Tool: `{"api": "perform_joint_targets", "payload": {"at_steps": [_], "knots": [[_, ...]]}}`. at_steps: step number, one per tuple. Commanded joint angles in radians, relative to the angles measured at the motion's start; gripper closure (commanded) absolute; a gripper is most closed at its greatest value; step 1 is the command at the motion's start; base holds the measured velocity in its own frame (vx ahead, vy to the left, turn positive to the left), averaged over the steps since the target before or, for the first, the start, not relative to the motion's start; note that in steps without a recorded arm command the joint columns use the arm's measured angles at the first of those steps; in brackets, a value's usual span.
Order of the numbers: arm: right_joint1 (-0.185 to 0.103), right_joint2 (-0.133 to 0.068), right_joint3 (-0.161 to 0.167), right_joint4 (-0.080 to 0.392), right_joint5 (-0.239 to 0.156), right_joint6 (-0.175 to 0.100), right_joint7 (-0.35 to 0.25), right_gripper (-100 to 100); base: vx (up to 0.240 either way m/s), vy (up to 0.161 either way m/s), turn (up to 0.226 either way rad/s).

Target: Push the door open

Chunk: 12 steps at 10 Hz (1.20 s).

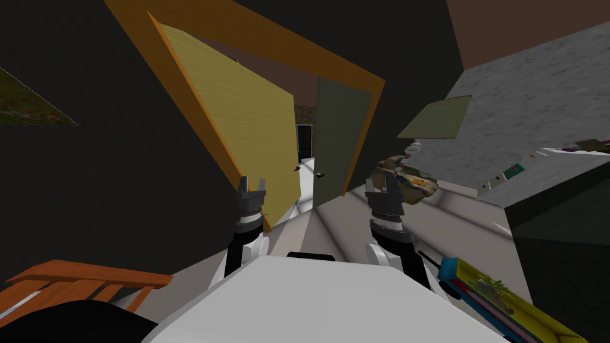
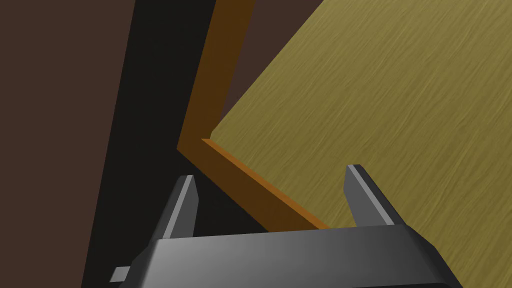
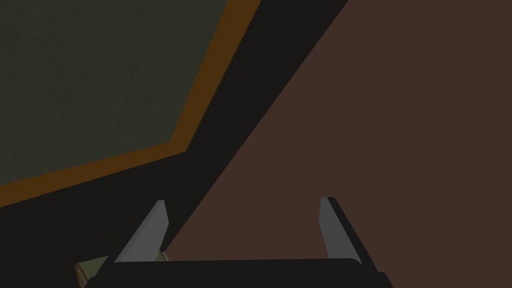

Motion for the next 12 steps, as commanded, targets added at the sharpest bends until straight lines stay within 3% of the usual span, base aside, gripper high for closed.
{"api": "perform_joint_targets", "payload": {"at_steps": [1,12], "knots": [[-0.010,-0.004,0.006,0.039,0.000,-0.005,-0.002,-100,0.116,0.106,0.070],[-0.074,-0.021,0.045,0.302,0.004,-0.035,-0.013,-100,0.108,-0.058,0.056]]}}
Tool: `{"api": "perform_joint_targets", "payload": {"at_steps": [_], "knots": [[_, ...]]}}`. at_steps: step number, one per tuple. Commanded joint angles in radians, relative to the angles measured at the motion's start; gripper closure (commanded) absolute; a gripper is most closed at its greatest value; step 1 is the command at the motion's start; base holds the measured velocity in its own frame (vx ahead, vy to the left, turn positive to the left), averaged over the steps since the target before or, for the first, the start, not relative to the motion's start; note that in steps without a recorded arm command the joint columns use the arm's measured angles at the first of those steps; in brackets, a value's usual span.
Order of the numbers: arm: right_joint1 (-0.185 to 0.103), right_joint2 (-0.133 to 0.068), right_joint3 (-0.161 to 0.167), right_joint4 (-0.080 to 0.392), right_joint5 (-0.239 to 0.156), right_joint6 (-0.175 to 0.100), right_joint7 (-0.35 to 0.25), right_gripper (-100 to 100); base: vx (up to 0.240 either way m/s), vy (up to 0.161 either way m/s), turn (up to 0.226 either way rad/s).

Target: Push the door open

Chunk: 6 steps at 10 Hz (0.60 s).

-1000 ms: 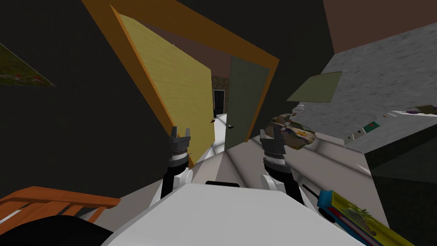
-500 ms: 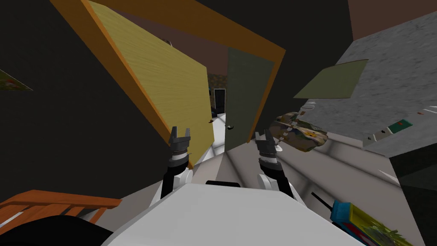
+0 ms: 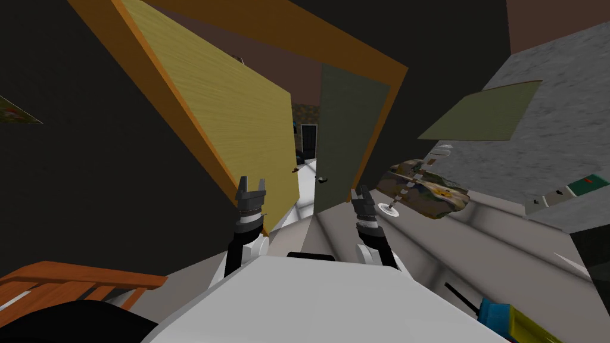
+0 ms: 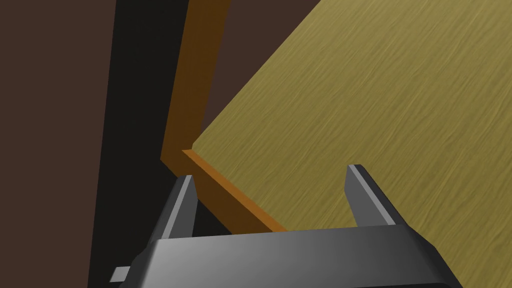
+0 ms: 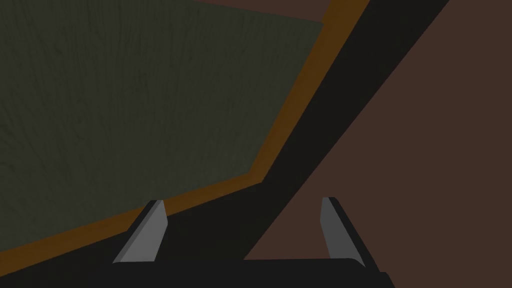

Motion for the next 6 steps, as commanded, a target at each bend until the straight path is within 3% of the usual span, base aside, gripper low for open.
{"api": "perform_joint_targets", "payload": {"at_steps": [1,6], "knots": [[-0.021,-0.001,0.006,0.050,0.001,-0.001,-0.002,-100,0.121,-0.071,0.069],[-0.060,-0.006,0.030,0.207,0.003,-0.020,-0.009,-100,0.097,-0.067,0.076]]}}
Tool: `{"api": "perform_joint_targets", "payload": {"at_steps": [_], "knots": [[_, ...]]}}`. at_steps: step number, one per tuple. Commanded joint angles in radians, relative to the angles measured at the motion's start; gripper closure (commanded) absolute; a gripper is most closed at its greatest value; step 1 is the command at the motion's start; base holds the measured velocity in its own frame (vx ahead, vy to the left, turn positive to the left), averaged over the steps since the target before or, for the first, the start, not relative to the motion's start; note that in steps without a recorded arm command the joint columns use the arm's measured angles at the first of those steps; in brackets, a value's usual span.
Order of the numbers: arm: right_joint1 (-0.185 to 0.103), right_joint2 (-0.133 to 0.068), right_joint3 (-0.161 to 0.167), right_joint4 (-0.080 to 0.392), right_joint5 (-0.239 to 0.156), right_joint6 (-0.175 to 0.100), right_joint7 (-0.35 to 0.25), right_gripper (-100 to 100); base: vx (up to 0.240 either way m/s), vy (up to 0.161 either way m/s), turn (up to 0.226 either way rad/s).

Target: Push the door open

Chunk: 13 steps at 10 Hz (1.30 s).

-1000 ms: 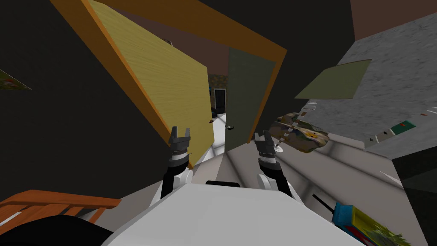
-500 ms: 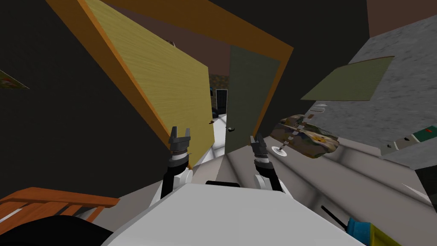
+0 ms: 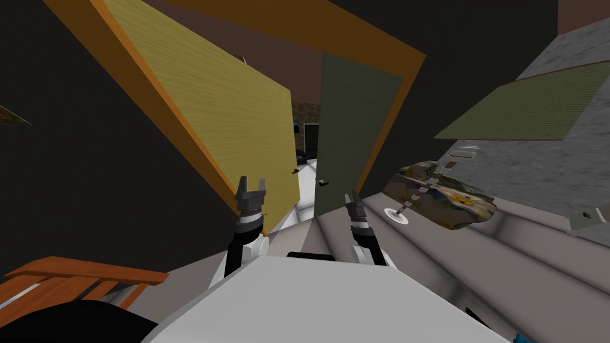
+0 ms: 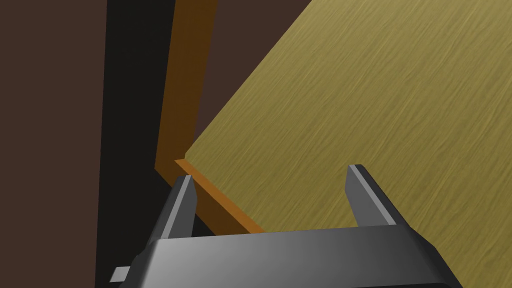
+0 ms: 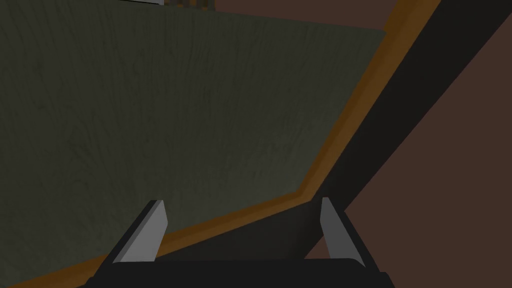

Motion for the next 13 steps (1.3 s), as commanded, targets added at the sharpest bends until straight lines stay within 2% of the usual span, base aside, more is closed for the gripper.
{"api": "perform_joint_targets", "payload": {"at_steps": [1,4,5,8,9,13], "knots": [[-0.014,0.005,0.005,0.041,0.002,-0.004,0.004,-100,0.053,-0.041,0.025],[-0.039,0.004,0.020,0.136,0.004,-0.016,-0.001,-100,0.068,-0.049,0.071],[-0.039,0.004,0.020,0.142,0.004,-0.016,-0.001,-100,0.067,-0.049,0.029],[-0.064,0.004,0.036,0.240,0.005,-0.028,-0.005,-100,0.070,-0.061,0.067],[-0.064,0.004,0.036,0.244,0.005,-0.028,-0.005,-100,0.054,-0.048,0.032],[-0.096,0.005,0.056,0.377,0.007,-0.044,-0.011,-100,0.076,-0.064,0.073]]}}
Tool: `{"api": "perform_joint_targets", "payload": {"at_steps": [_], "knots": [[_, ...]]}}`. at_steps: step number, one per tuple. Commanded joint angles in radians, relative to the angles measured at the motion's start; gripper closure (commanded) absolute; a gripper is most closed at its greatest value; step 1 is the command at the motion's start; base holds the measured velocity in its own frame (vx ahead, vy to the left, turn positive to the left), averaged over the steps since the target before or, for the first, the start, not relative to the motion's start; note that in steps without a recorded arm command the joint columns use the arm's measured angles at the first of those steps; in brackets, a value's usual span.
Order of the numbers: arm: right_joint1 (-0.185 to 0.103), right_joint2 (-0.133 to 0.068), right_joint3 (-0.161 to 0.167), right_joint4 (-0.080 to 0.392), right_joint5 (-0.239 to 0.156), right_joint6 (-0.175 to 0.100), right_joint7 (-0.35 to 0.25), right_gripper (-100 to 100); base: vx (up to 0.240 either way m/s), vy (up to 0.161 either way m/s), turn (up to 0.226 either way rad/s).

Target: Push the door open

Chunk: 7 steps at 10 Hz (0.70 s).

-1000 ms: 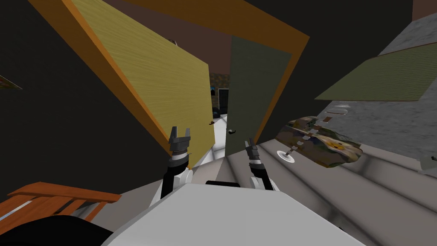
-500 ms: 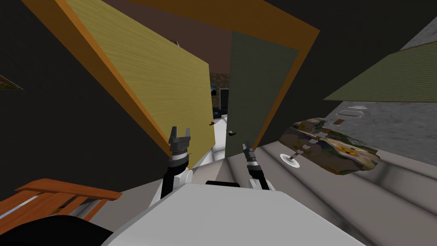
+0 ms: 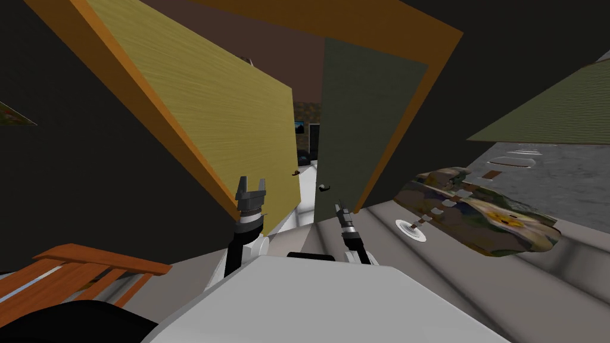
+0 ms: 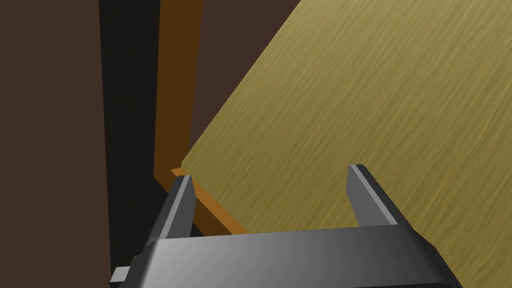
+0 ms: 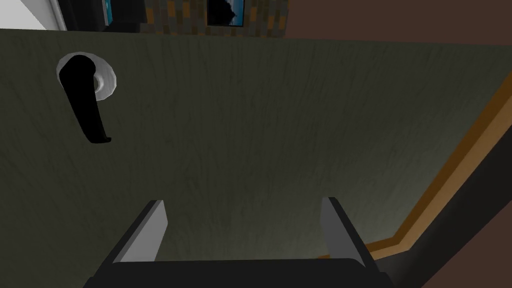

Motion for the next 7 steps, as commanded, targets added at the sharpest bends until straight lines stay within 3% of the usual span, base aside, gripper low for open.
{"api": "perform_joint_targets", "payload": {"at_steps": [1,2,3,7], "knots": [[-0.011,0.000,0.008,0.050,0.000,-0.008,-0.003,-100,0.098,-0.079,0.067],[-0.018,0.001,0.013,0.083,0.001,-0.011,-0.004,-100,0.086,-0.081,0.085],[-0.018,0.001,0.013,0.086,0.001,-0.011,-0.004,-100,0.050,-0.052,0.024],[-0.048,0.005,0.031,0.204,0.002,-0.025,-0.010,-100,0.070,-0.058,0.064]]}}
